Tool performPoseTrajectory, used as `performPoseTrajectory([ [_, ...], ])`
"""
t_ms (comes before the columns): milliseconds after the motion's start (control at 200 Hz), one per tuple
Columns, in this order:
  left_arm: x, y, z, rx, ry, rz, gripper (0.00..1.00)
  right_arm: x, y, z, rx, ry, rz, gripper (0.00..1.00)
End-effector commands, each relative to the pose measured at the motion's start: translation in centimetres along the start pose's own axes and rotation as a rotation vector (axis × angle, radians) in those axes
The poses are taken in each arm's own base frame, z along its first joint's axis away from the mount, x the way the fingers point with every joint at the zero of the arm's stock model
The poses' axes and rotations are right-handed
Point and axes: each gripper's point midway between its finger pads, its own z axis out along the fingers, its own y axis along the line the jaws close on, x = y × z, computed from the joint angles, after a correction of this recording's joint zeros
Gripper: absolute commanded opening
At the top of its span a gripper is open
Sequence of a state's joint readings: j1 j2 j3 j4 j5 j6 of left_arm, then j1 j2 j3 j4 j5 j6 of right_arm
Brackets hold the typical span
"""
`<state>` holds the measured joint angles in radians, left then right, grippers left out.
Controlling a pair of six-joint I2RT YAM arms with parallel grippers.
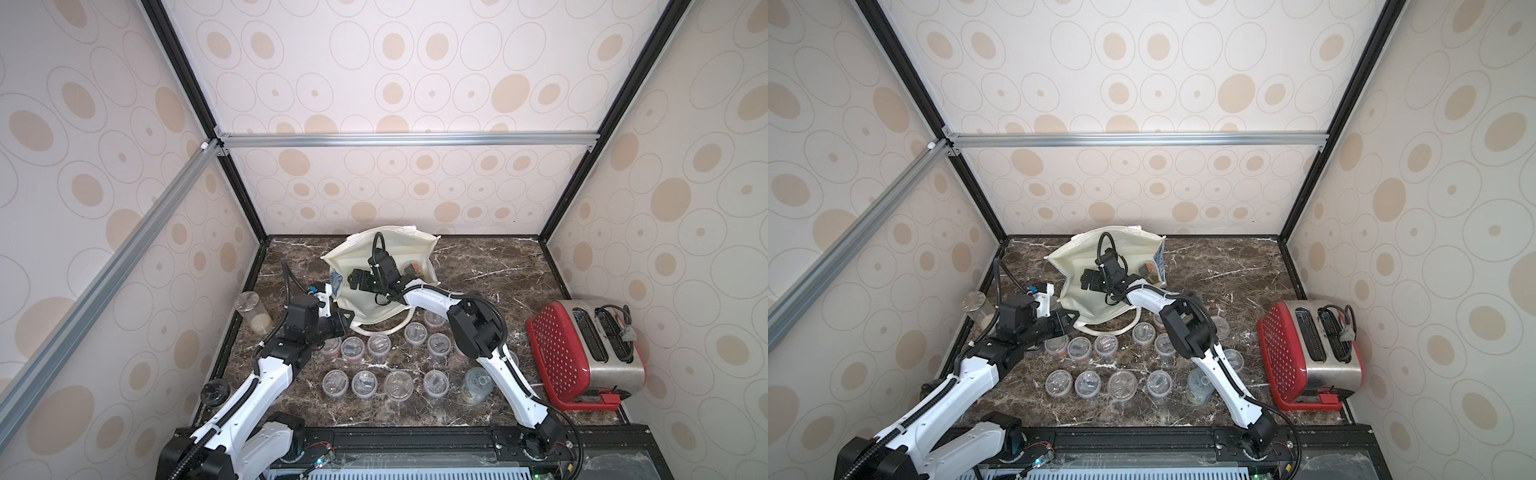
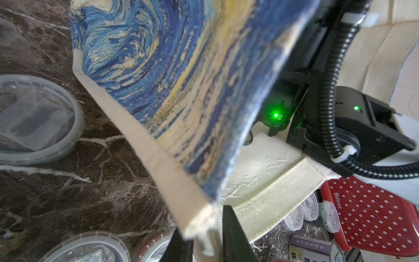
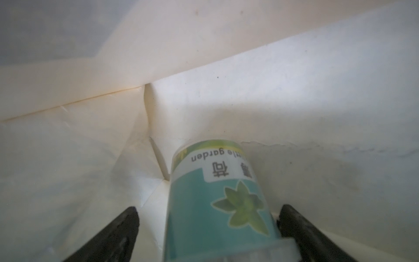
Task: Take out the seed jars from the canvas bag
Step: Pick up the seed jar from the canvas bag.
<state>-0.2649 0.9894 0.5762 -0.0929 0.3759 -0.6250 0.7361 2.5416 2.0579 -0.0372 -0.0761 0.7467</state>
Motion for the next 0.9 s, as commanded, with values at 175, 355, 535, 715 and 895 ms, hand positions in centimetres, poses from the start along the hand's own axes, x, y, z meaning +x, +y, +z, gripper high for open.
performPoseTrajectory([
  [175, -0.3, -0.1, -0.2, -0.007, -0.006, 0.007, 0.23, 0.3, -0.5, -0.5, 0.003, 0.015, 0.022, 0.86],
  [355, -0.5, 0.0, -0.2, -0.014, -0.013, 0.0, 0.23, -1.6, 1.3, -2.6, -0.058, -0.042, -0.012, 0.78],
  [535, -1.0, -0.1, -0.3, -0.026, -0.025, -0.004, 0.23, -3.3, 3.0, -5.7, -0.108, -0.082, -0.02, 0.75],
  [715, -2.6, -0.7, -1.1, -0.034, -0.07, -0.013, 0.23, -4.3, 4.9, -9.4, -0.162, -0.082, -0.026, 0.72],
  [895, -4.5, -1.6, -2.3, -0.029, -0.14, -0.063, 0.21, -3.9, 6.4, -13.2, -0.2, -0.032, -0.053, 0.7],
])
